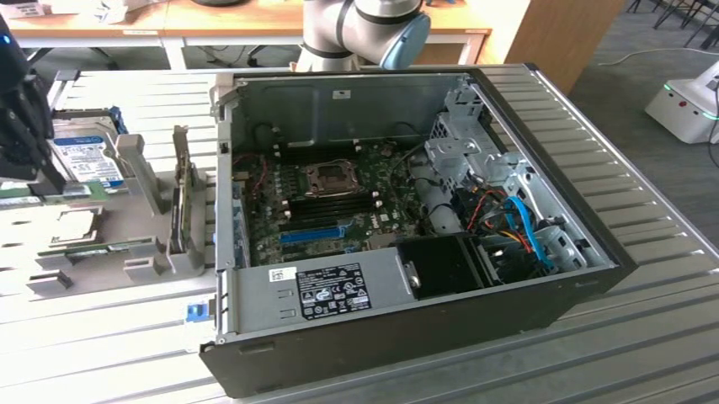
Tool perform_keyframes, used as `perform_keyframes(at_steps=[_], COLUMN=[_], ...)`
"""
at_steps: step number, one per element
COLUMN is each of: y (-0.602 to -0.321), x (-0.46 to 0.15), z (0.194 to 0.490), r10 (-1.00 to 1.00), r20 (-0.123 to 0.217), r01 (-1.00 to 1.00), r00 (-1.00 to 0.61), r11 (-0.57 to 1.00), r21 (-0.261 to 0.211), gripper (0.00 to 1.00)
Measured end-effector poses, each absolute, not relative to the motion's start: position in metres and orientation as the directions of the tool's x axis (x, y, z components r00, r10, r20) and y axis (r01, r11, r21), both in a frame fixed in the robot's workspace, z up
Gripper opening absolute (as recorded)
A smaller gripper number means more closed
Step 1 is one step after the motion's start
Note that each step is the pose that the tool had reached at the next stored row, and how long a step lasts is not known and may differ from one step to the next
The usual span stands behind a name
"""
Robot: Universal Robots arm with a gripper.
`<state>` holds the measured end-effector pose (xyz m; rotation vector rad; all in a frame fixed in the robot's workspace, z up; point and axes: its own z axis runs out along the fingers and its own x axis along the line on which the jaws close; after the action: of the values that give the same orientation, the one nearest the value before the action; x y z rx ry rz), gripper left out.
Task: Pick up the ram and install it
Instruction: 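Pick up the ram and move it above insertion slot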
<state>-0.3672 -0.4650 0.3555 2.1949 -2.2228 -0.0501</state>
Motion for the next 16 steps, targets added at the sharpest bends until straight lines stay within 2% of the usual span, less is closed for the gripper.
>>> perform_keyframes(at_steps=[16], y=[-0.465], x=[-0.367], z=[0.393], r10=[-1.000], r20=[-0.010], r01=[-0.999], r00=[-0.013], r11=[0.012], r21=[0.035], gripper=[0.12])
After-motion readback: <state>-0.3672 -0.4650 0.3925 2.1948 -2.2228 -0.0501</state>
